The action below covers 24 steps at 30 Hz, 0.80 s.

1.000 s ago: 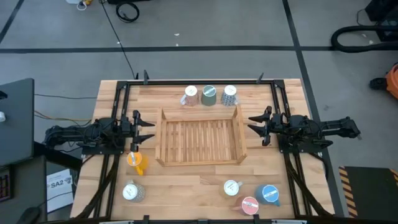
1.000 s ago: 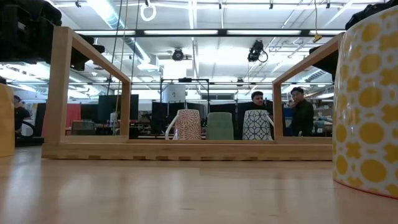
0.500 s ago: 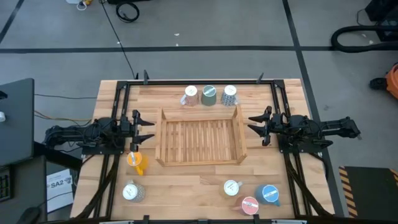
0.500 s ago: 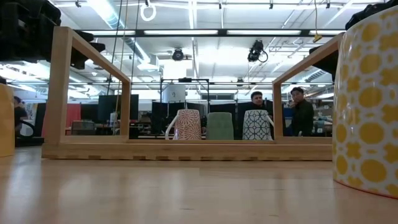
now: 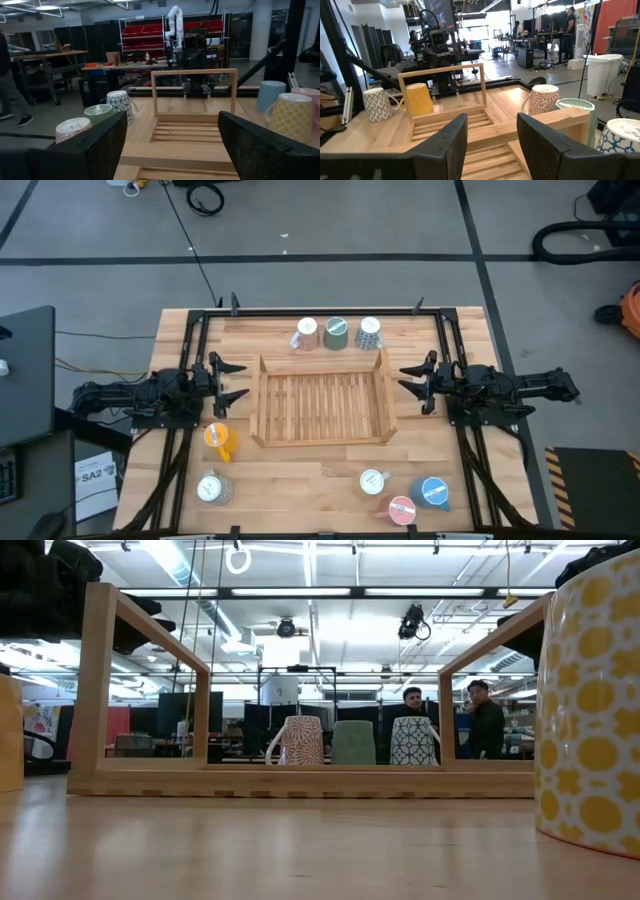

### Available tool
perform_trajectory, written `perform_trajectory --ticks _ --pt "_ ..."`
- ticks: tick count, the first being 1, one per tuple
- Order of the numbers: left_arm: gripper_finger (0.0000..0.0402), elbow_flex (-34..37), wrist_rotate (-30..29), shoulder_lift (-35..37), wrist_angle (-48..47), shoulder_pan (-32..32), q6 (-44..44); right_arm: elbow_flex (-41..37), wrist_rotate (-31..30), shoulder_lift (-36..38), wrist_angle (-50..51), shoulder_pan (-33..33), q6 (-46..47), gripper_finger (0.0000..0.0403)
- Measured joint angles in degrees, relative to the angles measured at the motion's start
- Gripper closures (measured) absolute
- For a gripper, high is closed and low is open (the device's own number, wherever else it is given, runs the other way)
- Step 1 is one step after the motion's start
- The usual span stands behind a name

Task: Place coffee mugs
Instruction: Put the orange patterned mug on the shelf

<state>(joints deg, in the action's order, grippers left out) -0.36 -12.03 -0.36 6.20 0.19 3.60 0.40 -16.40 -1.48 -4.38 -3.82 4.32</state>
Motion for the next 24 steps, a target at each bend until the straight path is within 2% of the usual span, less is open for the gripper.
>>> perform_trajectory --ticks 9,17,24 --pt "0.0083 0.0 0.0 0.0 0.3 0.0 -4.5 0.0 0.0 0.0 0.0 0.0 0.0 0.0226" --pt "0.0083 0.0 -1.6 0.0 9.8 0.0 -9.3 0.0 0.0 0.0 0.0 0.0 0.0 0.0226" --pt "0.0083 -1.1 -2.1 -4.9 12.9 0.0 -11.8 0.0 0.0 0.0 0.0 0.0 0.0 0.0226"
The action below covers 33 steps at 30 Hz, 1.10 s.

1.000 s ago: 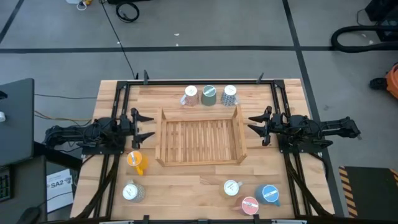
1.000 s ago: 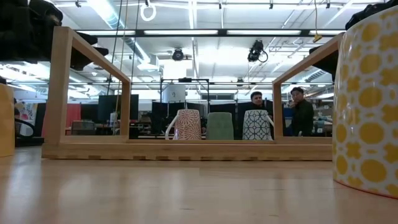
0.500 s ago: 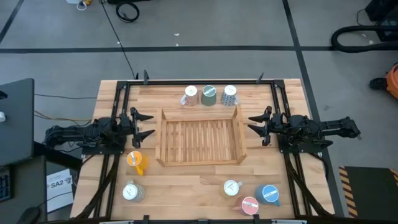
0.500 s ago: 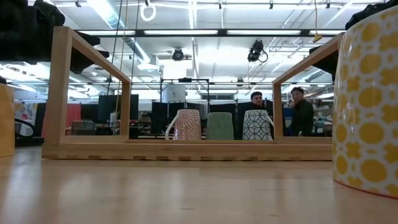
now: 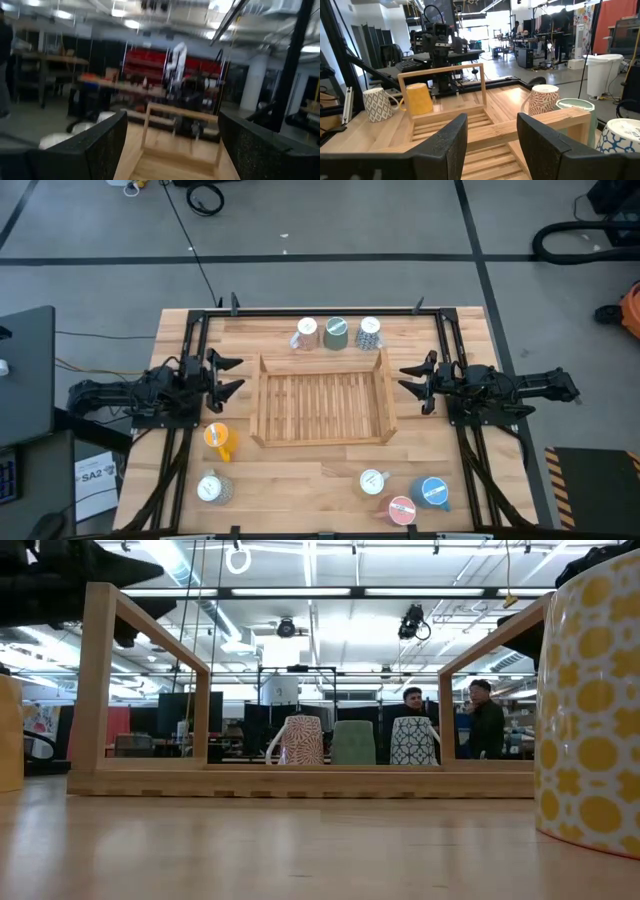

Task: Place coffee mugs
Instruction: Put the orange patterned mug on the shelf

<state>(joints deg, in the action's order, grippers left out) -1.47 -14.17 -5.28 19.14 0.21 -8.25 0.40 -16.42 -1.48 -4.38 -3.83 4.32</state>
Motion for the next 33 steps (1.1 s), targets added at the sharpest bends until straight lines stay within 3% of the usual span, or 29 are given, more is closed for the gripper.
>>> perform_trajectory --ticks 11,23,33 --pt "0.0083 -15.0 -2.7 -23.4 -1.5 0.7 -0.2 0.0 0.0 0.0 0.0 0.0 0.0 0.0226" --pt "0.0083 -42.3 2.3 -47.9 -26.3 12.7 -1.6 0.0 0.0 0.0 0.0 0.0 0.0 0.0226" --pt "0.0083 -56.5 7.8 -62.5 -39.9 23.3 -1.6 0.0 0.0 0.0 0.0 0.0 0.0 0.0226"
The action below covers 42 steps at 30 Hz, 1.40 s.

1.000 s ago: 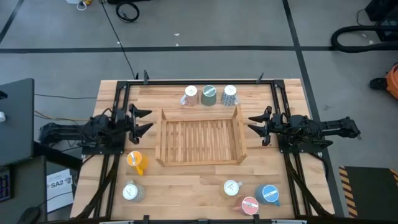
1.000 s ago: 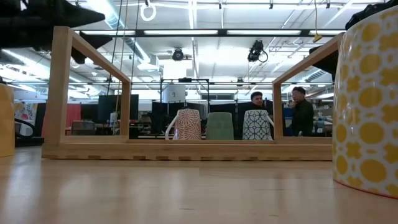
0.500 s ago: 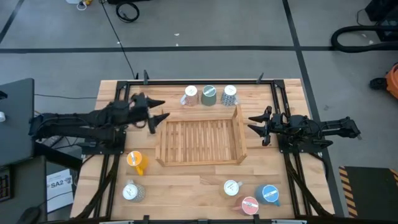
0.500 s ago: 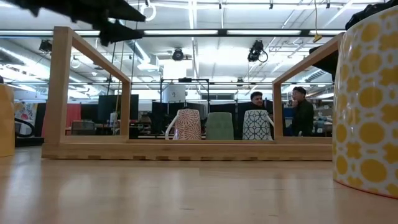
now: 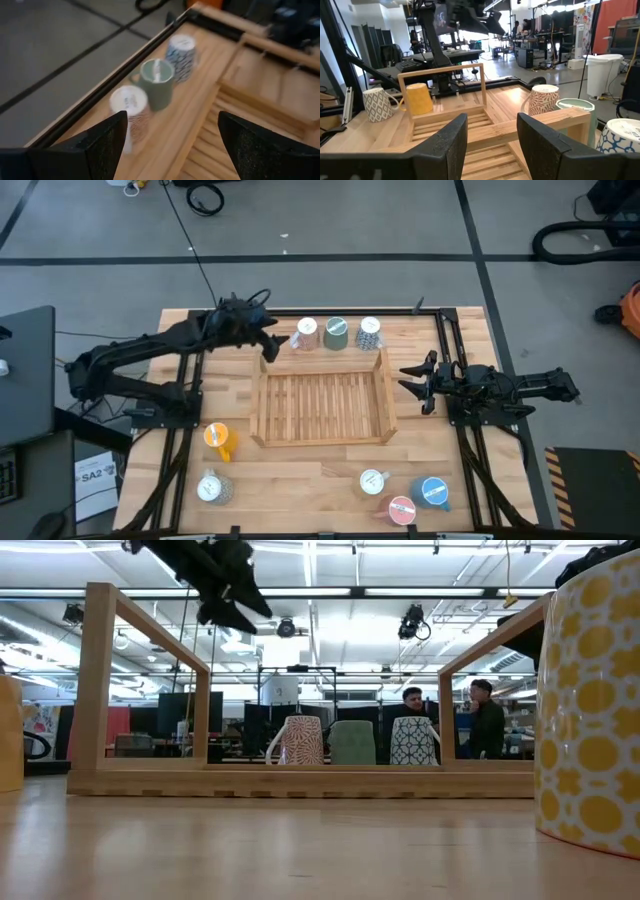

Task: Place coffee mugs
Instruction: Put the orange patterned mug on the shelf

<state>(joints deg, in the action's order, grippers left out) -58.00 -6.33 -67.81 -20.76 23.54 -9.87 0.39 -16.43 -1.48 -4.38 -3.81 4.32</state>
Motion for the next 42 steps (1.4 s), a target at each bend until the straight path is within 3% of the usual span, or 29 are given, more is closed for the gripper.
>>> perform_trajectory --ticks 10,18,42 --pt "0.0083 -2.2 5.7 -9.1 -3.4 7.6 0.0 0.0 0.0 0.0 0.0 0.0 0.0 0.0226" --pt "0.0083 -2.2 9.8 -14.7 -3.6 9.5 0.0 0.0 0.0 0.0 0.1 0.0 0.0 0.0226" --pt "0.0083 -2.2 8.1 -29.9 4.8 9.5 1.7 0.0 0.0 0.0 0.1 0.0 0.0 0.0226"
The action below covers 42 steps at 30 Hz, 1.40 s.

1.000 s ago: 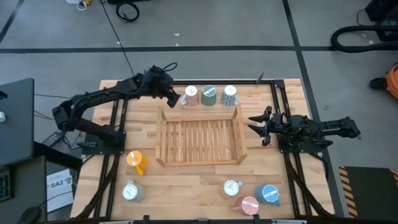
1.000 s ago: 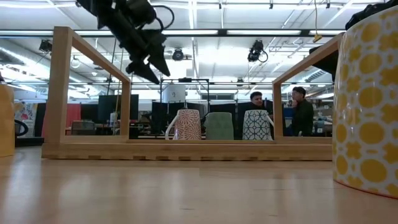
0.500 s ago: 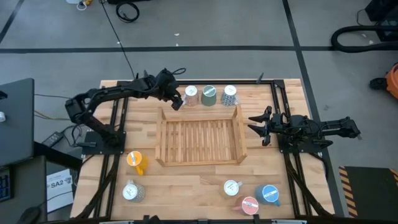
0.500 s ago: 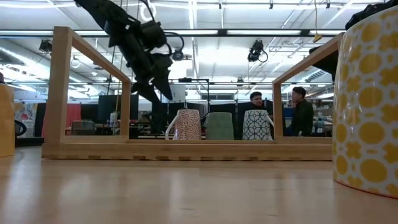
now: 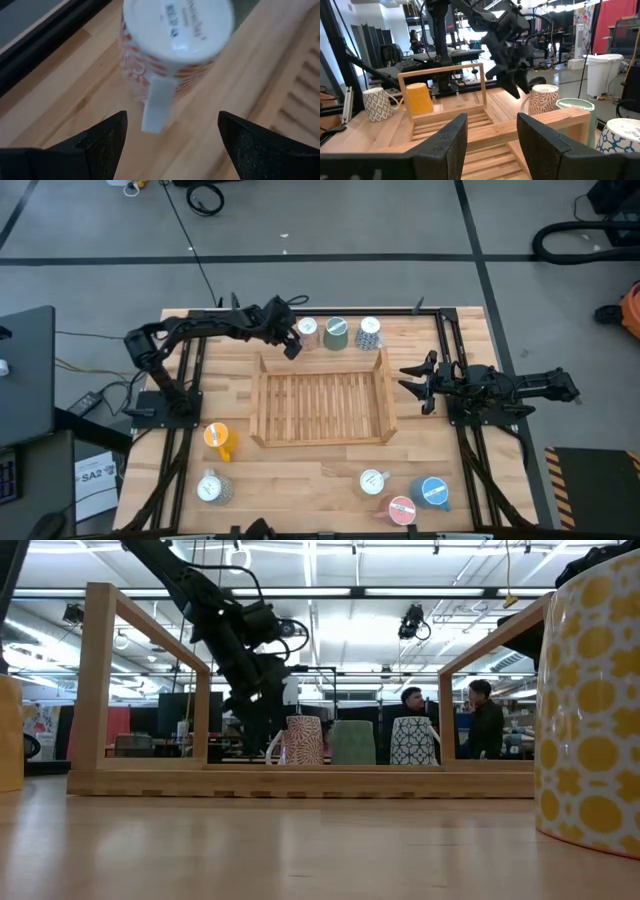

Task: Place coffee mugs
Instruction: Put the orange patterned mug on the shelf

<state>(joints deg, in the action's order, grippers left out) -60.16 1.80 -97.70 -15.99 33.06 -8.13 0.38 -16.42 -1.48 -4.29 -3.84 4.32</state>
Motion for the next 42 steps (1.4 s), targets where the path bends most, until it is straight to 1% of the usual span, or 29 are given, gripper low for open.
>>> perform_trajectory --ticks 7,14,17,28,42 --pt "0.0083 0.0 -4.2 -3.0 1.8 0.0 1.7 0.0 0.0 0.0 0.0 0.0 0.0 0.0226" --pt "0.0084 0.0 -4.6 -4.8 3.2 0.0 3.5 0.0 0.0 0.0 0.0 0.0 0.0 0.0226" --pt "0.009 0.0 -4.7 -5.4 3.5 0.2 4.3 0.0 0.0 0.0 0.0 0.0 0.0 0.0226" --pt "0.0146 0.0 -4.8 -5.6 5.2 0.2 4.9 0.0 0.0 0.0 0.0 0.0 0.0 0.0226" --pt "0.0235 0.0 -4.7 -5.6 5.3 0.3 4.9 0.0 0.0 0.0 0.1 0.0 0.0 0.0226"
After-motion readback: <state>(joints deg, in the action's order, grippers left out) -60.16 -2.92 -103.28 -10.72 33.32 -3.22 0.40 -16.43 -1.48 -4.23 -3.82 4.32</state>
